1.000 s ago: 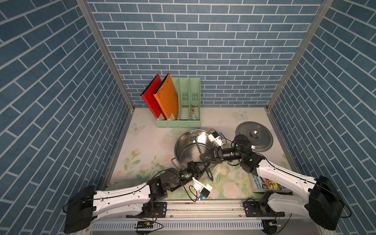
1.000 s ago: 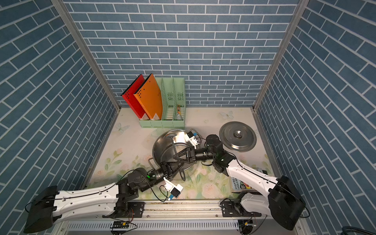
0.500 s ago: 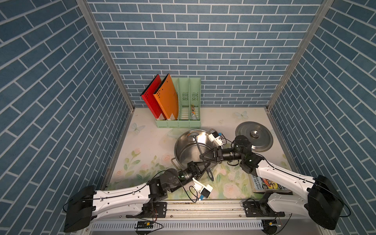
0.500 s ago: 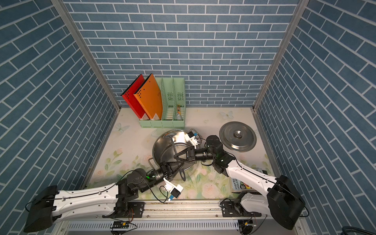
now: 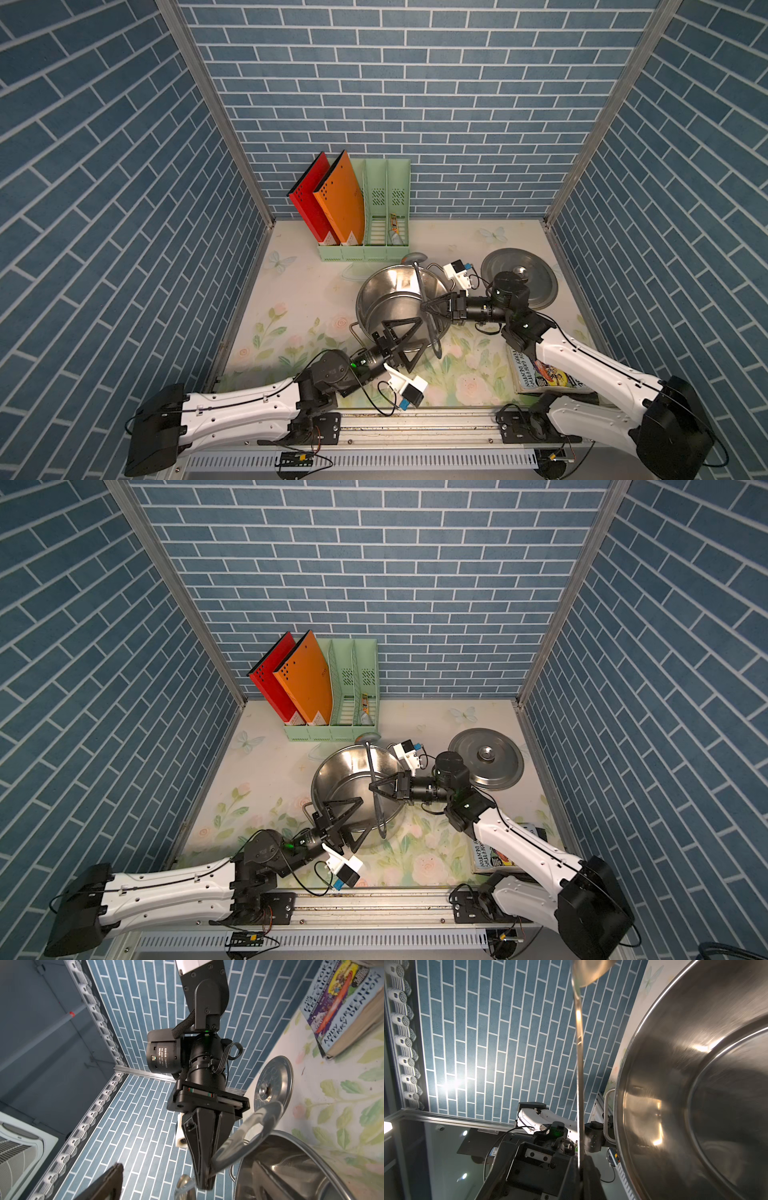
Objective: Stir the soup with a spoon
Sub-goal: Place the spoon at the center of the board.
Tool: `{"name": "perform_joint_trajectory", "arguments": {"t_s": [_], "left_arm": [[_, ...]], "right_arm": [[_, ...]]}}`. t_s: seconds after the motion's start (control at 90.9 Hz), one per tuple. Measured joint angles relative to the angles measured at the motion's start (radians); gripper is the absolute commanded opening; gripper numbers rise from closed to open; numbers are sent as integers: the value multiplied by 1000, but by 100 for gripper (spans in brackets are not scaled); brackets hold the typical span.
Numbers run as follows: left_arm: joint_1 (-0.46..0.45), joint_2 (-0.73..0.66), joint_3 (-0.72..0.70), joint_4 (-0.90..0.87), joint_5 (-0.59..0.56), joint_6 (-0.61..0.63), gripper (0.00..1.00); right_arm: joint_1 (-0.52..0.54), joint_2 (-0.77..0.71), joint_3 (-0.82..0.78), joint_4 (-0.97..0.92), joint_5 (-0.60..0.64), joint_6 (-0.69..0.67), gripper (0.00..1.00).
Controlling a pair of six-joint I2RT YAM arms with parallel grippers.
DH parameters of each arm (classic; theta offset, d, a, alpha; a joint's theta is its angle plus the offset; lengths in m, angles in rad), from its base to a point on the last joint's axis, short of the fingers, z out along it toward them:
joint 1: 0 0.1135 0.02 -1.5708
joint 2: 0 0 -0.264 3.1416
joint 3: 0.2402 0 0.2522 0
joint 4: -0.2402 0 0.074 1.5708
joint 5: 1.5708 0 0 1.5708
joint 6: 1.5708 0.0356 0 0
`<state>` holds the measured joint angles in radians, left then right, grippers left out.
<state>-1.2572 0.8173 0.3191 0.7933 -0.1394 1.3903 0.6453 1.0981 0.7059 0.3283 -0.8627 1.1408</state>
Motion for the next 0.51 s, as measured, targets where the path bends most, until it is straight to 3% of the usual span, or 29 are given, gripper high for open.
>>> {"name": "perform_joint_trajectory", "arguments": {"t_s": [0.121,0.308,0.374,0.506], "left_arm": [[3,18,39,-8,-103,-223,100],[55,69,317,-216,-313,-721,100],[112,78,399,-308,-355,-903,100],[311,111,517,-542,-380,-1283,100]], "right_arm": [[-169,-63,77,-152,-34,-137,0],[-472,-145,103,-356,-93,-367,0],[-513,-147,100,-416,-103,-434,0],[-593,-153,6,-417,-123,-516,0]]}}
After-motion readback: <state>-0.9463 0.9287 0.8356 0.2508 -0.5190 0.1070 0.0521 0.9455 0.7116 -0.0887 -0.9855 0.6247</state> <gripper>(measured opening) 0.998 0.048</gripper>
